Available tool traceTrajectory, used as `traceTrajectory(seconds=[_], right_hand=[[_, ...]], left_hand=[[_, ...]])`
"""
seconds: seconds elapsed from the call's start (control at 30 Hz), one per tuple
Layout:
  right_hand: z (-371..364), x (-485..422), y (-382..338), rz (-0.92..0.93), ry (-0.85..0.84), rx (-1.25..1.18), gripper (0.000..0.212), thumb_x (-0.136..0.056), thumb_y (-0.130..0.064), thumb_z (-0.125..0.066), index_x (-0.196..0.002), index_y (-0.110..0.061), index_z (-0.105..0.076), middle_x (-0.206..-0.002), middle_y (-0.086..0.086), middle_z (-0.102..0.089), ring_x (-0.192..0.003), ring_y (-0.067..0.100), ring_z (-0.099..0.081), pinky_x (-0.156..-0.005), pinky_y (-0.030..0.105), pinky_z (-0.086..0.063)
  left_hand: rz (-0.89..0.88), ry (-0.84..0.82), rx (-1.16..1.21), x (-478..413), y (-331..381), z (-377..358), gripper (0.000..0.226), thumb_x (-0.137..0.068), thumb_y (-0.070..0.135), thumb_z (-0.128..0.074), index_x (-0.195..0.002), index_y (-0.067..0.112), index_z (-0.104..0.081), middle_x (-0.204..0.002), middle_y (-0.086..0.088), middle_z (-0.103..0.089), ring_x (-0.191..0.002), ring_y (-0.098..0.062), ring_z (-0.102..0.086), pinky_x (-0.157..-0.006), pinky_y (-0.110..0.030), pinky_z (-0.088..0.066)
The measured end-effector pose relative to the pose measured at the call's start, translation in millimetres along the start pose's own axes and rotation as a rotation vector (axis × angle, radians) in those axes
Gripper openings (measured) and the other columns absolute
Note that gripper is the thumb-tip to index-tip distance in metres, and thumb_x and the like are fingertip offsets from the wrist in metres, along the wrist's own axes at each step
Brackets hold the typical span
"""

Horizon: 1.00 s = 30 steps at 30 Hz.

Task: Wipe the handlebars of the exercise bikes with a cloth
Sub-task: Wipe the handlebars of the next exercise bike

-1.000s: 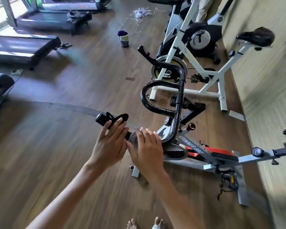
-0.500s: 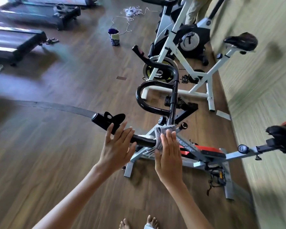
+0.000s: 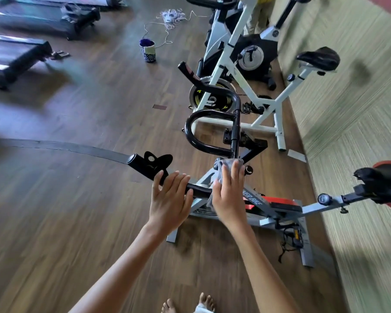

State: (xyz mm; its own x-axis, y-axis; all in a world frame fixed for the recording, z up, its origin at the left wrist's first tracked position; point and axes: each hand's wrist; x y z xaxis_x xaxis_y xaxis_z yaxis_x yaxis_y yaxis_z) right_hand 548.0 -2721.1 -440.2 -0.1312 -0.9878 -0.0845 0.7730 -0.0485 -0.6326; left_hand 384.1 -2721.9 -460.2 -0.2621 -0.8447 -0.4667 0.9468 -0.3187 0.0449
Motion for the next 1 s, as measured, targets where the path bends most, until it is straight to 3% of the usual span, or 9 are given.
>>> traceTrajectory(seconds=[0.07,0.1,0.27,0.43,0.63,0.73,0.87,0.93,1.0], right_hand=[[-6,9,-2,-0.029,0.003,-0.019,0.055,-0.104,-0.031,-0.023,-0.155,-0.013,-0.012,-0.161,0.005,0.019,-0.147,0.020,0.023,-0.100,0.005,0.024],[-6,3,-1,-0.039,-0.005,-0.010,0.054,-0.105,-0.028,-0.024,-0.155,-0.013,-0.012,-0.161,0.006,0.018,-0.147,0.020,0.023,-0.101,0.008,0.025],[6,-42,7,-0.069,-0.081,0.009,0.053,-0.104,-0.017,-0.030,-0.155,-0.013,-0.015,-0.163,0.008,0.011,-0.150,0.023,0.013,-0.119,0.036,0.007],[-7,-4,5,-0.039,-0.028,-0.015,0.055,-0.105,-0.025,-0.025,-0.155,-0.013,-0.007,-0.162,0.010,0.018,-0.149,0.024,0.019,-0.113,0.027,0.014],[10,-48,18,-0.104,-0.152,-0.198,0.060,-0.106,-0.020,-0.027,-0.154,-0.010,0.006,-0.163,0.009,0.014,-0.150,0.018,0.015,-0.114,0.025,0.009],[8,-45,14,-0.112,-0.081,-0.205,0.059,-0.105,-0.017,-0.028,-0.154,-0.009,0.002,-0.164,0.010,0.008,-0.151,0.018,0.010,-0.117,0.025,0.007],[-11,-1,4,-0.052,0.005,-0.066,0.056,-0.105,-0.019,-0.027,-0.155,-0.011,-0.003,-0.161,0.010,0.019,-0.149,0.023,0.020,-0.113,0.024,0.016],[-12,2,5,-0.048,-0.005,-0.057,0.054,-0.106,-0.021,-0.026,-0.155,-0.011,-0.006,-0.161,0.009,0.021,-0.148,0.022,0.022,-0.109,0.019,0.021],[-7,-18,6,-0.076,-0.014,-0.057,0.054,-0.105,-0.020,-0.027,-0.155,-0.010,-0.007,-0.163,0.011,0.014,-0.150,0.022,0.015,-0.115,0.022,0.015]], left_hand=[[0.003,0.000,0.003,-1,0,-1,0.049,-0.102,0.034,-0.026,-0.111,0.010,-0.068,-0.108,-0.001,-0.070,-0.114,-0.022,-0.060,-0.118,-0.042,-0.015],[0.001,0.005,0.006,-1,-1,-1,0.047,-0.102,0.034,-0.027,-0.110,0.010,-0.068,-0.106,-0.001,-0.069,-0.113,-0.022,-0.060,-0.118,-0.042,-0.015],[0.007,0.030,0.020,0,1,-1,0.037,-0.100,0.032,-0.033,-0.100,0.013,-0.065,-0.099,-0.002,-0.066,-0.108,-0.023,-0.057,-0.118,-0.043,-0.014],[0.037,0.036,0.037,1,3,0,0.039,-0.101,0.032,-0.030,-0.098,0.013,-0.064,-0.096,-0.001,-0.065,-0.106,-0.022,-0.057,-0.118,-0.045,-0.017],[0.046,0.003,0.040,0,4,3,0.033,-0.099,0.030,-0.035,-0.098,0.013,-0.063,-0.097,-0.001,-0.063,-0.106,-0.023,-0.058,-0.119,-0.044,-0.014],[0.040,-0.038,0.040,2,4,4,0.036,-0.100,0.031,-0.033,-0.102,0.013,-0.063,-0.101,-0.002,-0.064,-0.110,-0.024,-0.059,-0.120,-0.045,-0.014],[-0.026,-0.058,0.048,4,-3,6,0.039,-0.099,0.032,-0.035,-0.108,0.011,-0.066,-0.107,-0.002,-0.067,-0.114,-0.023,-0.059,-0.121,-0.041,-0.010],[-0.090,-0.028,0.072,2,-11,8,0.042,-0.100,0.033,-0.034,-0.112,0.011,-0.067,-0.112,-0.002,-0.068,-0.117,-0.022,-0.058,-0.122,-0.039,-0.008],[-0.174,0.032,0.136,-1,-21,15,0.042,-0.101,0.030,-0.034,-0.116,0.008,-0.066,-0.117,-0.004,-0.068,-0.125,-0.020,-0.054,-0.122,-0.037,-0.008]])
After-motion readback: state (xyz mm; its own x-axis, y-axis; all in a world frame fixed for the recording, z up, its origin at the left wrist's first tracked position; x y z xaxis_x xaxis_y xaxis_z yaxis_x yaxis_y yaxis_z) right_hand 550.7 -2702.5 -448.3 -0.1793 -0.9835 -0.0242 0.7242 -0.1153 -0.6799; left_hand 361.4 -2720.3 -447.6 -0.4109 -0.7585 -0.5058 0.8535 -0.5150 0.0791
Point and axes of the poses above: each hand's wrist, its own x-axis away from the middle knuckle, its own z-axis out of the back of the hand, y = z × x
